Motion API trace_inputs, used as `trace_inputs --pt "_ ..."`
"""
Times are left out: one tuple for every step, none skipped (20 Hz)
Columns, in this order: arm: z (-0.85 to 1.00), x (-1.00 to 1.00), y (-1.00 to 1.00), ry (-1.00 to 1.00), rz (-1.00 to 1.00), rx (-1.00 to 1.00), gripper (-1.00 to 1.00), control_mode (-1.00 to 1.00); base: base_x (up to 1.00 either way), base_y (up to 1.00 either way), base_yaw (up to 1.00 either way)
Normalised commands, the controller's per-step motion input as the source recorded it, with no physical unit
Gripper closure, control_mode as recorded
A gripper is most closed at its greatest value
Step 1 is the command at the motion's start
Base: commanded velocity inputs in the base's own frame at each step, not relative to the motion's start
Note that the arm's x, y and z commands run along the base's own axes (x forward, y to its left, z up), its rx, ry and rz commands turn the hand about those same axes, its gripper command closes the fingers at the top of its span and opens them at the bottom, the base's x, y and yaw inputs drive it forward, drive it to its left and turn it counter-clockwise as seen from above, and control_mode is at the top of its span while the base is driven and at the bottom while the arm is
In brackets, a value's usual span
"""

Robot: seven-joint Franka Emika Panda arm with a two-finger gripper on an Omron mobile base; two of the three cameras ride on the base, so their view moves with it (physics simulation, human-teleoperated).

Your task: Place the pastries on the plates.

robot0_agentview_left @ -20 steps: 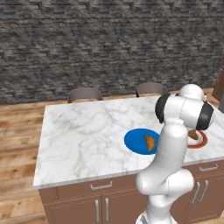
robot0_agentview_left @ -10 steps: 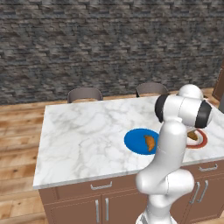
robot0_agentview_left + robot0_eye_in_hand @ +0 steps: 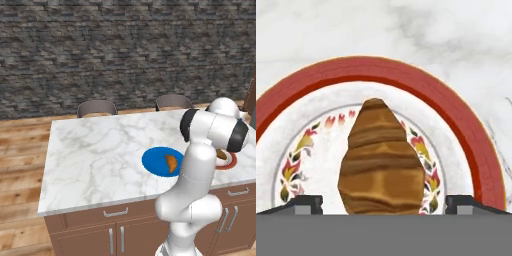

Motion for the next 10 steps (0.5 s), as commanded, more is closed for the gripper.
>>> trace_inputs --pt "0.29 0.00 0.00 -0.05 0.00 0.00 -1.00 -1.00 0.00 0.00 0.00" --pt "0.59 0.00 0.00 -0.09 0.00 0.00 -1.00 -1.00 0.00 0.00 0.00" --pt "0.81 0.00 0.00 -0.13 0.00 0.00 -1.00 -1.00 0.00 0.00 0.00" --pt "1.00 -0.03 -0.07 -0.12 0.00 0.00 -1.00 -1.00 0.00 0.00 0.00" --pt "1.00 -0.04 -0.09 -0.05 0.00 0.00 -1.00 -1.00 0.00 0.00 0.00" --pt "1.00 -0.08 0.00 -0.10 0.00 -0.02 -1.00 -1.00 0.00 0.00 0.00" --pt "1.00 -0.04 0.26 -0.05 0.00 -0.05 -1.00 -1.00 0.00 0.00 0.00" --pt "1.00 0.00 0.19 -0.07 0.00 -0.11 -1.00 -1.00 0.00 0.00 0.00" --pt "1.00 -0.14 0.16 -0.03 0.00 -0.08 -1.00 -1.00 0.00 0.00 0.00" --pt "1.00 -0.36 0.41 -0.01 -0.01 -0.07 -1.00 -1.00 0.00 0.00 0.00"
